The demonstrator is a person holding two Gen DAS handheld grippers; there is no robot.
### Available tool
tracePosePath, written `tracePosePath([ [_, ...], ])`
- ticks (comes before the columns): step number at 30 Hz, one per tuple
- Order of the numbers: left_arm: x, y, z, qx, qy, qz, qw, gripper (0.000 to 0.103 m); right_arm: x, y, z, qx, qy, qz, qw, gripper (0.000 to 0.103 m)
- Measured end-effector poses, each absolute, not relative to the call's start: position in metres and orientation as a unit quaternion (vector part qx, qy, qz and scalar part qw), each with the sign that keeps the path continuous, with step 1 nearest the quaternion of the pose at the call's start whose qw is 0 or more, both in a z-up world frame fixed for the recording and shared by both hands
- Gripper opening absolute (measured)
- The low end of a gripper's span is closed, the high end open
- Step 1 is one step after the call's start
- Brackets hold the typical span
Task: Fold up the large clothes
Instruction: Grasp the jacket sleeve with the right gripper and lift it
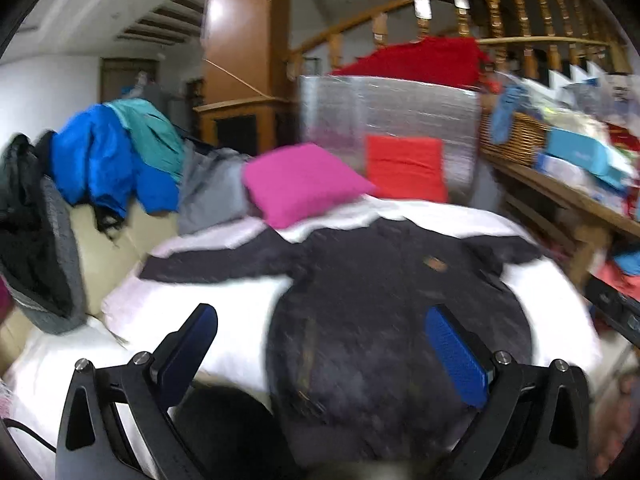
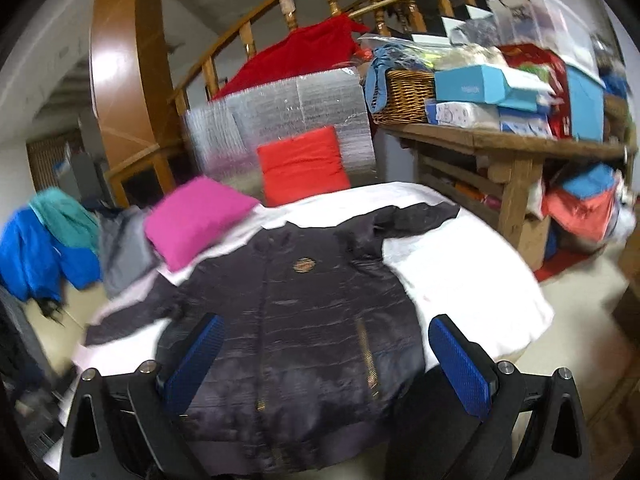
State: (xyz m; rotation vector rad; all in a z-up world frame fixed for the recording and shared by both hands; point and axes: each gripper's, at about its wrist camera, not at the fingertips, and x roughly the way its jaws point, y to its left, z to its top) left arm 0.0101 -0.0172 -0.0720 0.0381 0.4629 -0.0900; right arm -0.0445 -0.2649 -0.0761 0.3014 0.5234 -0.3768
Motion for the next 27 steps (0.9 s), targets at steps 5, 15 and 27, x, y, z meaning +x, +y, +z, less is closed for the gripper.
tracePosePath([
  [5,0.104,-0.034,-0.077,0.042,0.285,-0.002,0.957,0.103,0.016,-0.296,-0.086,0.120,0.280,-0.227,0.925,0.103],
  [15,0.230,-0.085,-0.104,0.054,0.306,0.027,0.950,0.103,0.110,-0.347,-0.109,0.067,0.311,-0.286,0.904,0.103],
  [27,0.321,-0.123,-0.137,0.035,0.311,0.062,0.948,0.103,0.170,-0.399,-0.129,0.057,0.307,-0.339,0.888,0.103],
])
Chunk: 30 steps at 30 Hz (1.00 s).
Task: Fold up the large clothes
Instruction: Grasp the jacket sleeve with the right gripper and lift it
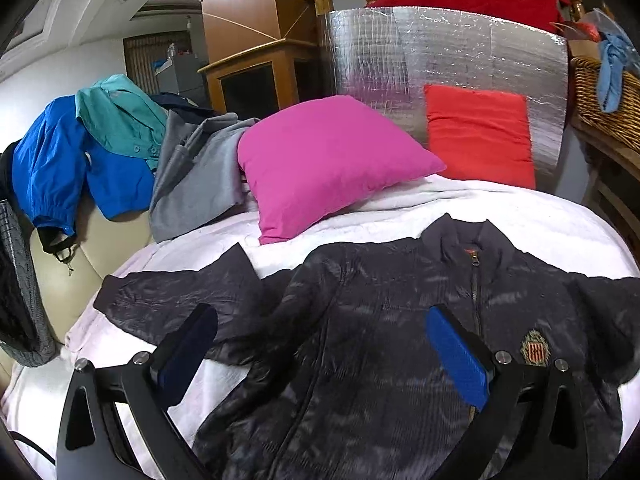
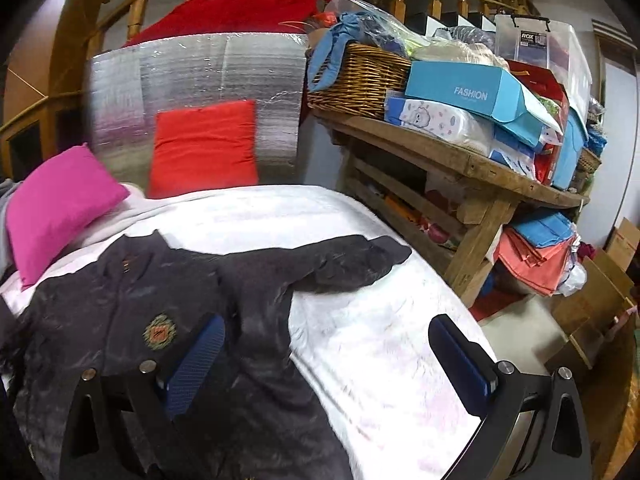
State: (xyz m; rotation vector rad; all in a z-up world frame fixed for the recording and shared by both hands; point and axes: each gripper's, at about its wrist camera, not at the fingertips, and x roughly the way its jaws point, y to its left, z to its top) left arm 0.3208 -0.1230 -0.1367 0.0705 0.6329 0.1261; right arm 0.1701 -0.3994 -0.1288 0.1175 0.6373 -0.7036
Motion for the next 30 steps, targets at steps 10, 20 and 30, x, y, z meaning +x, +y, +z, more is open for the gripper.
tracePosePath([
  [10,0.362,-0.135,-0.176,0.043,0.344,0.079,0.934,0.103,0.213,-0.428,-0.151,0.055,0.315,-0.358,0.877,0.103],
  [20,0.394,-0.149,-0.198,0.093,0.337,0.101,0.931,0.103,0.272,-0.574,-0.235,0.312,0.366,-0.291,0.827,0.103],
  [30,0.404,-0.142,-0.206,0.110,0.340,0.113,0.927,0.103,0.264,-0.684,-0.318,0.574,0.262,-0.229,0.741,0.095],
])
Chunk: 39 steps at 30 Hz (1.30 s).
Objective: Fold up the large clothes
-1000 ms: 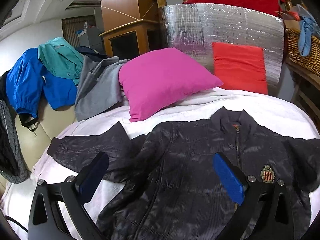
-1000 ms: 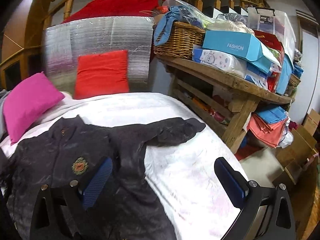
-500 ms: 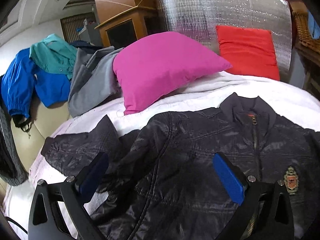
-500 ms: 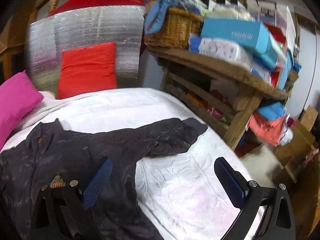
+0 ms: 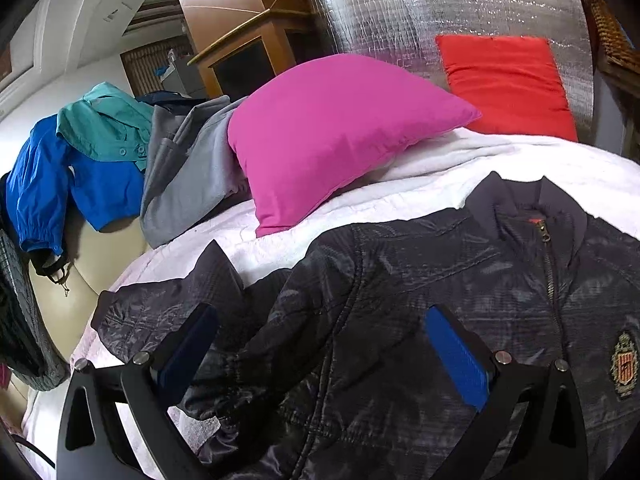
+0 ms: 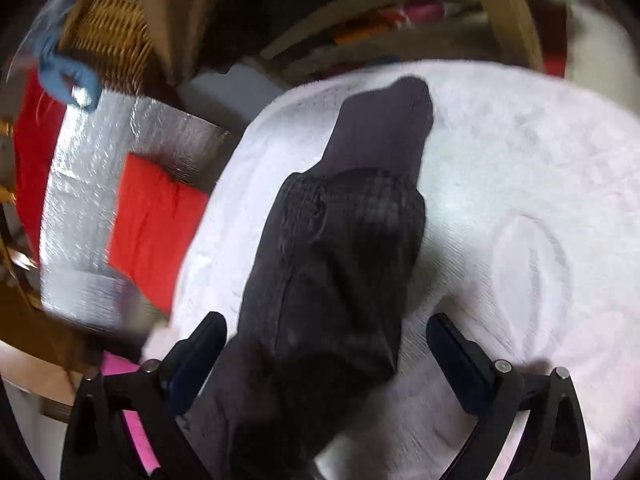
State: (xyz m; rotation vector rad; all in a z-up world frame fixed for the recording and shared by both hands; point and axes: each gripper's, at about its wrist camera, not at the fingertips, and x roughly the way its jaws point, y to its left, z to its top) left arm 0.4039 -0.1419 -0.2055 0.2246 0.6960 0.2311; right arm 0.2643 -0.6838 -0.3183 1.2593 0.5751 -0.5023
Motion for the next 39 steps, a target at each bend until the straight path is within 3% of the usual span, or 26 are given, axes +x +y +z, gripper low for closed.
tracePosePath([
  [1,0.403,-0.142,-0.206,0.112,0.340,0.113,0.927,0.103,0.266,-0.685,-0.318,0.571,0.258,-0.235,0.743,0.091],
  [2,0.403,-0.142,-0.206,0.113,0.341,0.113,0.926,0.103,0.268,-0.685,-0.319,0.570,0.258,-0.236,0.744,0.074],
  [3,0.402,-0.141,-0.206,0.114,0.341,0.113,0.926,0.103,0.272,-0.684,-0.321,0.569,0.263,-0.233,0.744,0.049],
  [6,0.400,-0.135,-0.202,0.110,0.340,0.115,0.927,0.103,0.283,-0.675,-0.316,0.534,0.289,-0.245,0.756,0.024],
  [8,0.399,-0.130,-0.198,0.099,0.340,0.115,0.928,0.103,0.285,-0.663,-0.291,0.488,0.282,-0.254,0.786,0.017],
  [16,0.393,-0.094,-0.178,0.060,0.334,0.126,0.932,0.103,0.286,-0.565,-0.192,0.422,0.219,-0.104,0.873,0.017],
  [23,0.386,-0.040,-0.168,0.027,0.339,0.156,0.927,0.103,0.326,-0.417,-0.209,0.417,0.301,0.063,0.855,0.022],
  [25,0.385,-0.024,-0.170,0.018,0.347,0.163,0.923,0.103,0.333,-0.378,-0.229,0.418,0.341,0.092,0.837,0.048],
  [26,0.384,-0.019,-0.172,0.015,0.350,0.165,0.922,0.103,0.338,-0.359,-0.243,0.427,0.372,0.106,0.818,0.076],
  [27,0.383,-0.015,-0.174,0.013,0.354,0.165,0.921,0.103,0.343,-0.347,-0.256,0.437,0.397,0.115,0.798,0.087],
  [29,0.383,-0.011,-0.179,0.012,0.366,0.154,0.918,0.103,0.337,-0.324,-0.276,0.459,0.444,0.129,0.758,0.086],
  [32,0.379,-0.020,-0.181,0.018,0.369,0.127,0.921,0.103,0.323,-0.326,-0.269,0.462,0.446,0.146,0.753,0.086],
  [39,0.356,-0.088,-0.172,0.013,0.361,-0.036,0.932,0.103,0.256,-0.430,-0.226,0.491,0.317,0.090,0.806,0.086],
])
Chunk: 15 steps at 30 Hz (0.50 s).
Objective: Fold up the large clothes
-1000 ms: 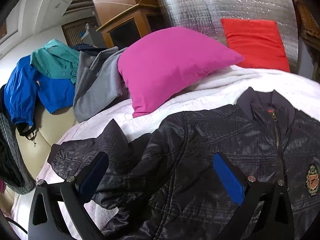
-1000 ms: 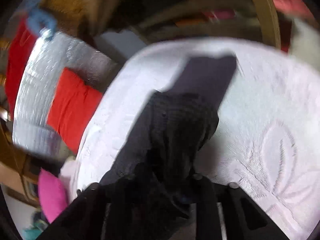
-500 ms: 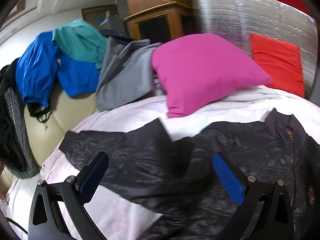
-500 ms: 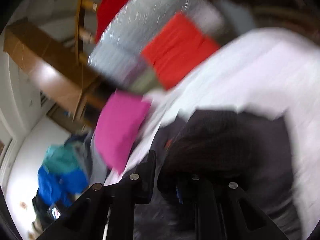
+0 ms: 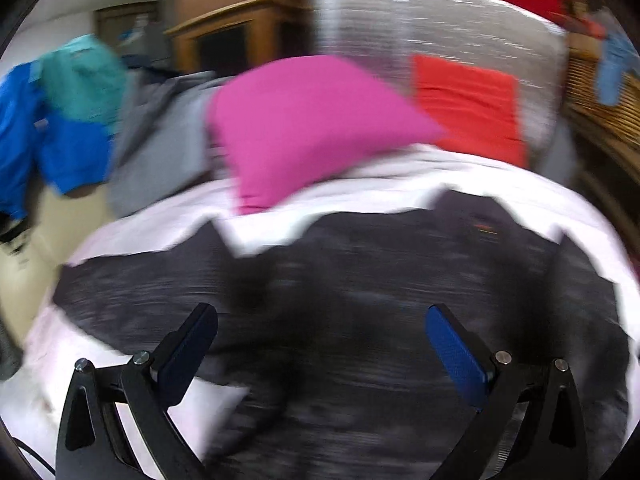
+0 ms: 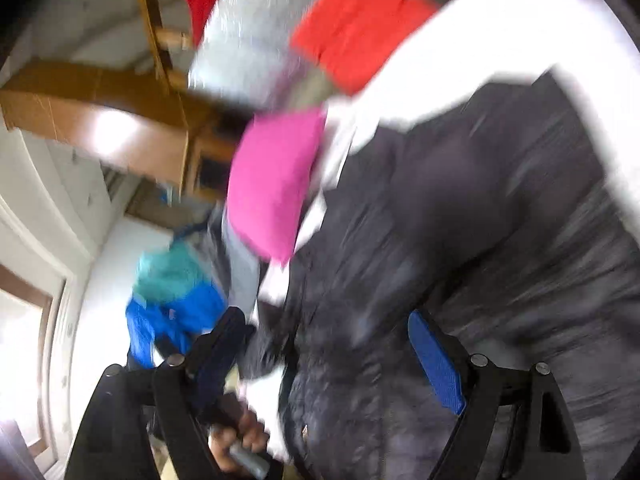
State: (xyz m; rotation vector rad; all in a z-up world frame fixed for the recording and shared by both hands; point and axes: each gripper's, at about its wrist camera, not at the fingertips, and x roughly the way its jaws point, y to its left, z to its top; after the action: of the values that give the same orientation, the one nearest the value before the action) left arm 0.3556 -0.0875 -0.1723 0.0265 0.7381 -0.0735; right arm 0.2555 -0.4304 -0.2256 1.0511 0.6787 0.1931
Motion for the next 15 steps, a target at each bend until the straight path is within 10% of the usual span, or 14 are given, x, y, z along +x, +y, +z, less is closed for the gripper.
tracePosePath([
  [10,0.324,-0.236,-0.189,0.116,0.333,-0.205,0.913,0.103,0.269,-0.506,-0.289,0.499,0.361,-0.119,0.778,0.070],
  [12,0.331,-0.252,-0.202,0.129,0.348,-0.202,0.906,0.103,0.287,-0.491,-0.298,0.465,0.401,-0.114,0.781,0.040],
  [15,0.351,-0.251,-0.216,0.105,0.386,-0.193,0.896,0.085,0.290,-0.484,-0.298,0.422,0.423,-0.139,0.789,0.034],
])
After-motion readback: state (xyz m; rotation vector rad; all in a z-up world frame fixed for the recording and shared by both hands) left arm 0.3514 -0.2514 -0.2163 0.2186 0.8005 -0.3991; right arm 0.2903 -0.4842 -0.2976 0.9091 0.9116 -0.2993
